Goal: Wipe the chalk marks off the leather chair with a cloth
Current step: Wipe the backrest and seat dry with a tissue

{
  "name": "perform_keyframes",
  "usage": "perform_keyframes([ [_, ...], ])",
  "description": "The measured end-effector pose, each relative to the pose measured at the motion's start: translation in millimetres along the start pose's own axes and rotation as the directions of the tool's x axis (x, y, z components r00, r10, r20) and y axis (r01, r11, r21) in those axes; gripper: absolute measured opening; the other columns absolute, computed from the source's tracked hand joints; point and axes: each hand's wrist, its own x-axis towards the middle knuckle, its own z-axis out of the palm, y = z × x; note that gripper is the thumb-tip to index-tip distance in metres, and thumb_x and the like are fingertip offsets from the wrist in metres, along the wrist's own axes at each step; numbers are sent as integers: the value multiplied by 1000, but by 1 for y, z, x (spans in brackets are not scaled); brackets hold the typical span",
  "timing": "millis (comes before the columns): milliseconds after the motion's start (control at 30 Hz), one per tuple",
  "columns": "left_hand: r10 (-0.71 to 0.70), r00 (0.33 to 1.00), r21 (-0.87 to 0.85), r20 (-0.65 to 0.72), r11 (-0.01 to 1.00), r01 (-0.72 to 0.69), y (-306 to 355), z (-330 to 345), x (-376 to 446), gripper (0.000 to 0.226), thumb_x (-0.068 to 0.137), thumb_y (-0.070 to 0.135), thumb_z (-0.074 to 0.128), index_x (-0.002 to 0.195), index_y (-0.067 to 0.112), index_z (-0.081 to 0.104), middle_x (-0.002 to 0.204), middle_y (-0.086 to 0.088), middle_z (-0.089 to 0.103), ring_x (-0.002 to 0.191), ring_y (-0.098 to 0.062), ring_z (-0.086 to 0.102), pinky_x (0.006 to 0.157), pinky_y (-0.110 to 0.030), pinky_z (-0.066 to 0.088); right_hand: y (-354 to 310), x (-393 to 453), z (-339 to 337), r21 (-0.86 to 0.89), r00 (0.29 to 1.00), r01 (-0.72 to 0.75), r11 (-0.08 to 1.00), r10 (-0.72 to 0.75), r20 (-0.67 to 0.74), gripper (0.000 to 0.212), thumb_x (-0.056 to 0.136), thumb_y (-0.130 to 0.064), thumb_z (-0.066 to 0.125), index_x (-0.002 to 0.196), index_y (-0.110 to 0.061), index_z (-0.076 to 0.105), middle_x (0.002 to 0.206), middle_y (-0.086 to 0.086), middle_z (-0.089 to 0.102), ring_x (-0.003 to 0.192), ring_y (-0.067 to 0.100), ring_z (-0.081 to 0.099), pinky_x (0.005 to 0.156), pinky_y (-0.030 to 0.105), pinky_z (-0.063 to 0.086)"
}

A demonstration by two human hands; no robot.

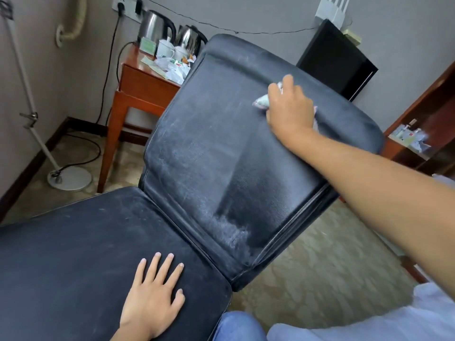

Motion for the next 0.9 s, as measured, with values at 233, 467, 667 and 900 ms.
perform_keyframes([
  [233,11,997,-43,-70,999,-14,1,3,4,64,77,53,51,129,23,75,144,-9,64,141,-34,41,113,-61,30,-97,-151,55,198,776,537,820,-572,265,27,64,-16,75,85,-20,60,95,5,54,71,24,55,46,33,28],
  [467,6,999,-29,-34,1000,-7,2,0,3,64,79,52,50,131,22,74,146,-10,62,142,-36,43,113,-62,31,1,-4,16,-62,902,425,903,-428,-53,21,76,-7,64,96,-11,59,102,16,57,78,32,57,47,31,23],
  [667,-9,998,6,68,1000,8,3,-8,5,63,79,54,53,131,25,74,146,-8,62,139,-38,52,112,-62,30,-37,47,25,171,999,22,985,-14,-51,34,85,-8,57,118,-7,55,132,22,48,107,41,53,66,45,41],
  [900,-6,998,14,65,1000,5,-14,-30,20,55,77,51,53,117,23,78,128,-5,72,123,-28,60,104,-48,35,-133,-91,83,263,730,639,723,-678,90,46,69,-25,69,113,-15,58,114,10,51,84,28,48,59,37,32],
])
